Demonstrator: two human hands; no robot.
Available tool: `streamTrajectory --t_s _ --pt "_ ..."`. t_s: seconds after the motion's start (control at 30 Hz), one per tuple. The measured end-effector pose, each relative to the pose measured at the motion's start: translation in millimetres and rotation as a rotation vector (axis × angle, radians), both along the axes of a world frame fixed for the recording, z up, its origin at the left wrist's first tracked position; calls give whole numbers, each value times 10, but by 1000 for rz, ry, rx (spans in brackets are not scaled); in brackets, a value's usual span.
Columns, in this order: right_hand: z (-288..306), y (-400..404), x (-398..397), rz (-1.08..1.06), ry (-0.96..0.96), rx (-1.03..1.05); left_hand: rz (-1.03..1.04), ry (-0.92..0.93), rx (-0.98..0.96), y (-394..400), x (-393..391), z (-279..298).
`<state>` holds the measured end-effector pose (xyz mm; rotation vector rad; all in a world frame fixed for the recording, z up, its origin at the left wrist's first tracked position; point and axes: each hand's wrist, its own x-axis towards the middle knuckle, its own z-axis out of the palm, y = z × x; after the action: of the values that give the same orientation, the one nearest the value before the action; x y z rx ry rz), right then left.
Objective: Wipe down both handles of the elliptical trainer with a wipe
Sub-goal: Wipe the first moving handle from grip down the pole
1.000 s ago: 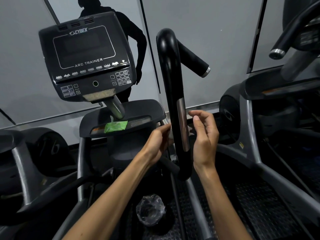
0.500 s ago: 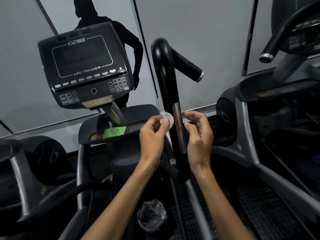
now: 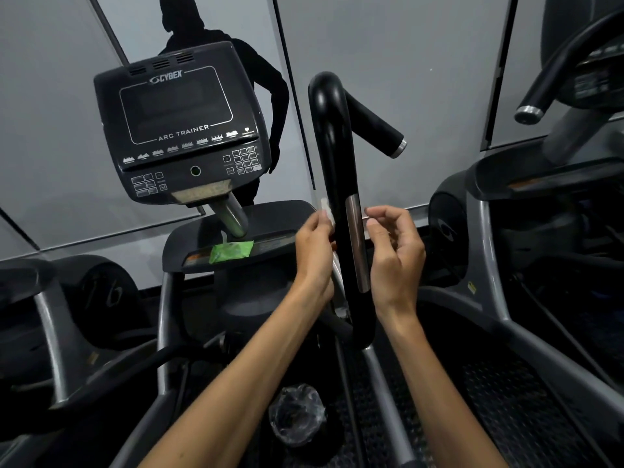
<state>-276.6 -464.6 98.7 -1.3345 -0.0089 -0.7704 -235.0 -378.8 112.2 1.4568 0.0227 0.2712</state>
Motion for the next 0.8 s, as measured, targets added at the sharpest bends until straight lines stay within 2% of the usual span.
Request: streamTrajectory --t_s 0.1,0.3,0.47,0.63,0.73,0.8 --pt "-28 -42 19 -13 7 7 -70 98 37 18 -106 -132" --pt "-20 -23 71 -3 11 19 -62 46 -97 -4 34 179" --pt "-36 -50 135 4 6 68 -186 126 -41 85 32 -73" --pt "-14 -38 180 -5 2 89 -240 47 -265 99 159 172" --pt "21 -31 208 -2 3 90 -256 58 -185 104 199 -14" --pt "42 -37 222 3 3 76 -215 138 -143 147 198 -181"
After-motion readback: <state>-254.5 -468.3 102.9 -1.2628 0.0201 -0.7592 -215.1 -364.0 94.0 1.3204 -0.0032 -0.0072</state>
